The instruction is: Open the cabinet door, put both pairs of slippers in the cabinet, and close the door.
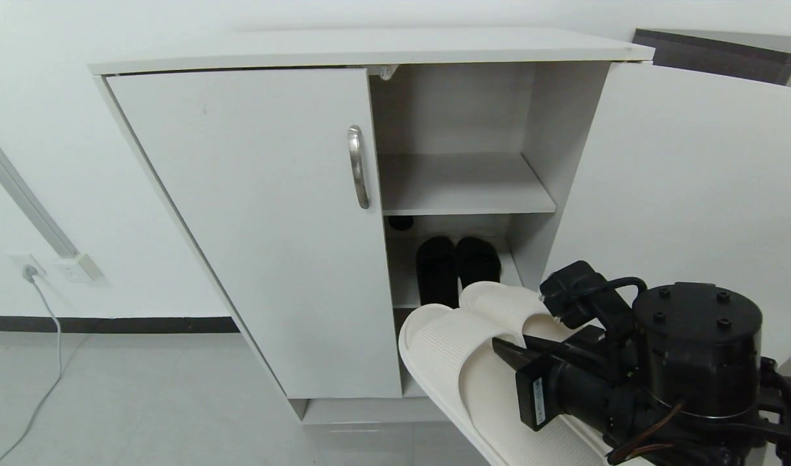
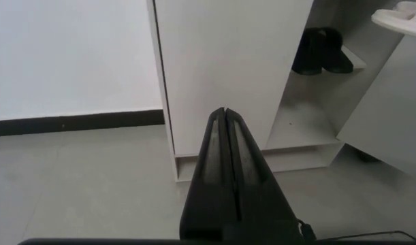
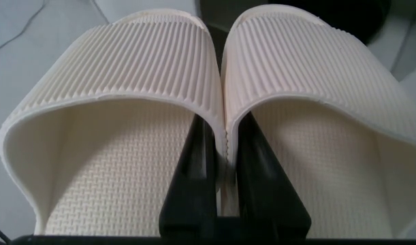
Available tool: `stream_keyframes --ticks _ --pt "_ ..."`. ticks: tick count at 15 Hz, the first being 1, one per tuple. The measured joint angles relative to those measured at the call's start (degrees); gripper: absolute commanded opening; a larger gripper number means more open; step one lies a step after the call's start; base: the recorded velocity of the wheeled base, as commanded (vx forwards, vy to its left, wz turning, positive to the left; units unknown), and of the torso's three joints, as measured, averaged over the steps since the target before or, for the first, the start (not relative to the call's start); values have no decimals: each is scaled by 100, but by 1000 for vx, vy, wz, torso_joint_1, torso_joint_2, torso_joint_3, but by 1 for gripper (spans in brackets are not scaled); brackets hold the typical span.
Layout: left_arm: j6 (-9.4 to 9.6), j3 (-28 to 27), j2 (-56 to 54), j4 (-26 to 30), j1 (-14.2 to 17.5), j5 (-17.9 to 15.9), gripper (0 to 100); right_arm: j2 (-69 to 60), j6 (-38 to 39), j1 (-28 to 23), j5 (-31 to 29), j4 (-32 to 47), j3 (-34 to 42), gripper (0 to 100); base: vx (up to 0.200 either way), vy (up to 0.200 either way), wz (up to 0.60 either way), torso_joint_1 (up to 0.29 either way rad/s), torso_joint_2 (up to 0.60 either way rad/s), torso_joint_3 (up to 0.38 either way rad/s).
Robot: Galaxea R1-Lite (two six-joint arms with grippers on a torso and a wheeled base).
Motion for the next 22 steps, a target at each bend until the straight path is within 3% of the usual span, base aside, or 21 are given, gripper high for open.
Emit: stream_keyframes --ticks 4,8,14,17,22 --pt "-11 -2 0 -2 2 44 0 96 0 46 -117 -79 -74 0 0 0 0 0 0 0" --pt "-1 -2 0 -2 2 39 0 417 228 221 -1634 377 -830 0 0 0 0 0 0 0" --pt "-15 -2 0 0 2 48 0 841 1391 596 -2898 2876 -2850 0 0 0 0 0 0 0" --pt "-17 -2 0 0 2 46 0 1003 1503 634 -3372 3667 -3906 0 0 0 0 0 0 0" --pt "-20 -2 0 0 2 48 0 1075 1030 438 -3468 3243 -4270 0 0 0 0 0 0 0"
